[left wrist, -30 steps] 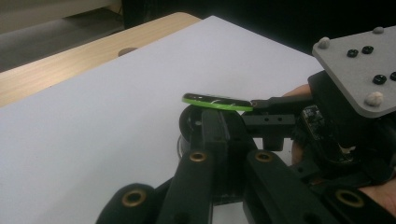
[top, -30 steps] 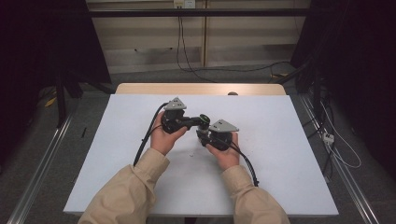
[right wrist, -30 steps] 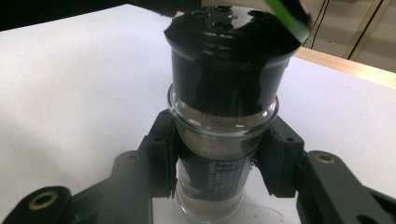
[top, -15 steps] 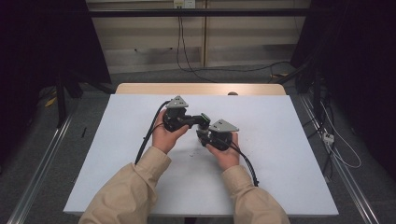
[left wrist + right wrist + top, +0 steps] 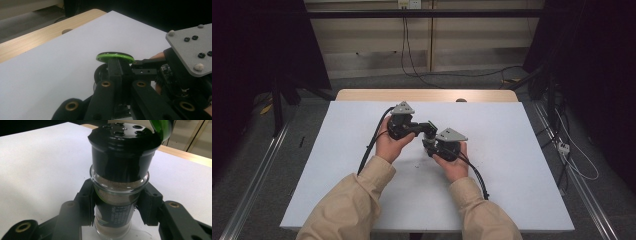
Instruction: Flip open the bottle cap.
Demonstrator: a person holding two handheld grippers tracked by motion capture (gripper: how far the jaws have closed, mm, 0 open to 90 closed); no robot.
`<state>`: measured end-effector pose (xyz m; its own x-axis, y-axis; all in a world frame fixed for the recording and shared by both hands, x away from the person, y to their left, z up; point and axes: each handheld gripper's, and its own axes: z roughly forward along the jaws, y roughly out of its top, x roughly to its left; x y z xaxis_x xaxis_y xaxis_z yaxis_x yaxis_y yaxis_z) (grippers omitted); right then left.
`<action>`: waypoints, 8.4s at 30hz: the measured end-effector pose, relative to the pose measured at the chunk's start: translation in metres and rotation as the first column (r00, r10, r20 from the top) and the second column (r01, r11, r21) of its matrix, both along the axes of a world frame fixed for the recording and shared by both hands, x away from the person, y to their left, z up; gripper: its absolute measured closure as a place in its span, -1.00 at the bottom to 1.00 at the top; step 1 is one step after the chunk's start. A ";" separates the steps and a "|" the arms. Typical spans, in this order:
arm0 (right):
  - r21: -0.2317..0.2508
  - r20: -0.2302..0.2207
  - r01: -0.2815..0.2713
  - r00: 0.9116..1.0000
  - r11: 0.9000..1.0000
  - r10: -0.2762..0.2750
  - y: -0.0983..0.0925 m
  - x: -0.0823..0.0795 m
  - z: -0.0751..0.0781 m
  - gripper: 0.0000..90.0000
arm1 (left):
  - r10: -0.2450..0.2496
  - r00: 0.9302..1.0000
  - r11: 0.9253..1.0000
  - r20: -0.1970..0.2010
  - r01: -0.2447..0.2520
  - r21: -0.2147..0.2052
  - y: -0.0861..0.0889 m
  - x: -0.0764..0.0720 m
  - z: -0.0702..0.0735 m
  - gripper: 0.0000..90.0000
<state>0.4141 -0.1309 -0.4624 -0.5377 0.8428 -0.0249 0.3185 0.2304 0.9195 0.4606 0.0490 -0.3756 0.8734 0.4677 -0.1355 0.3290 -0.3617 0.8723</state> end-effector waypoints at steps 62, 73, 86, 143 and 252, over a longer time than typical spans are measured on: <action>-0.007 0.003 -0.003 1.000 1.000 0.003 0.001 0.000 0.000 0.20 | -0.014 1.000 1.000 0.002 0.014 -0.018 -0.012 0.005 0.006 1.00; -0.008 0.005 -0.005 1.000 1.000 0.005 0.001 0.000 0.000 0.20 | -0.014 1.000 1.000 -0.001 0.014 -0.016 -0.016 0.007 0.004 1.00; -0.003 -0.002 -0.001 1.000 1.000 0.001 0.000 0.000 0.000 0.19 | -0.019 1.000 1.000 -0.010 0.019 -0.018 -0.013 0.007 0.006 1.00; 0.098 -0.114 -0.028 0.993 0.995 0.040 -0.020 -0.032 0.020 -0.71 | -0.010 0.999 0.999 -0.035 0.009 -0.034 0.042 -0.019 -0.005 -0.55; 0.083 -0.112 0.058 0.993 0.995 -0.049 -0.142 -0.127 0.011 -0.79 | 0.090 0.995 0.996 -0.040 -0.090 0.007 0.175 -0.095 -0.062 -0.80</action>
<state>0.2873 -0.2733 -0.4513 -0.4871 0.8669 0.1057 0.4281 0.1315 0.8941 0.3659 0.2240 -0.4372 0.8218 0.5448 -0.1668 0.3951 -0.3339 0.8558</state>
